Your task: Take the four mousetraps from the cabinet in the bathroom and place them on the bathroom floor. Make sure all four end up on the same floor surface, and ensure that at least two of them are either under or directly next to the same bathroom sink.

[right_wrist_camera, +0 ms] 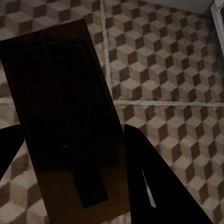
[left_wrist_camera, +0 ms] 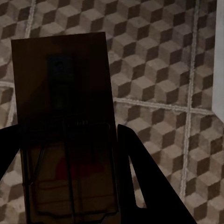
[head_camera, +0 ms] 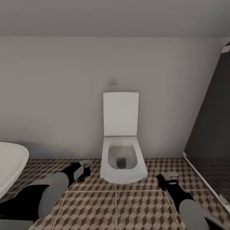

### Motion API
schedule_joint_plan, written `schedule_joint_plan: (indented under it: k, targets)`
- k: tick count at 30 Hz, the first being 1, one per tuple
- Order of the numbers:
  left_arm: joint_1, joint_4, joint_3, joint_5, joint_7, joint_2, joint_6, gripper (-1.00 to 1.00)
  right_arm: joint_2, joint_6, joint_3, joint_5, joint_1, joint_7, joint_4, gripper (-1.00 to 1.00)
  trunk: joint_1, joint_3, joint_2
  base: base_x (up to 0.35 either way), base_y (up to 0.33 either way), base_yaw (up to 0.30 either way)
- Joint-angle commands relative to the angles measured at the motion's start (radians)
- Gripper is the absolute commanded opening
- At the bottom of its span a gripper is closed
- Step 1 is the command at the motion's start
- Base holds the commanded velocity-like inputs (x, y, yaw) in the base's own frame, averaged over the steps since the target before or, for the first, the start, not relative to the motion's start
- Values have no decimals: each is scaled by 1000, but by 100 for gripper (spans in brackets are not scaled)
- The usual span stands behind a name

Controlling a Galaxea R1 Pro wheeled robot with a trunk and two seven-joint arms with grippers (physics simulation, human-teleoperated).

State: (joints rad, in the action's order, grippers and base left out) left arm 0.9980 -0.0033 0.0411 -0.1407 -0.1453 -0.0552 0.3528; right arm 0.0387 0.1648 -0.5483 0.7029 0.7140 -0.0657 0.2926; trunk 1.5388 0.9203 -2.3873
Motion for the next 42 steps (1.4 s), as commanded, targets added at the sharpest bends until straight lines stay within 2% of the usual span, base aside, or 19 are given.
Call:
schedule_joint_plan:
  k: [1, 16, 42]
  targets:
    - [1, -1, 3, -6, -5, 0, 3, -100, 0, 3, -2, 6, 1, -6, 0, -100, 4, 4, -8, 0, 0, 0]
    - [-3, 0, 3, -6, -5, 0, 2, -100, 0, 2, -1, 6, 1, -6, -1, -100, 61, 51, -113, 0, 0, 0]
    - [-9, 0, 3, -6, -5, 6, 2, -100, 3, 3, 3, 11, 1, 5, 12, -100, 73, 152, -119, 0, 0, 0]
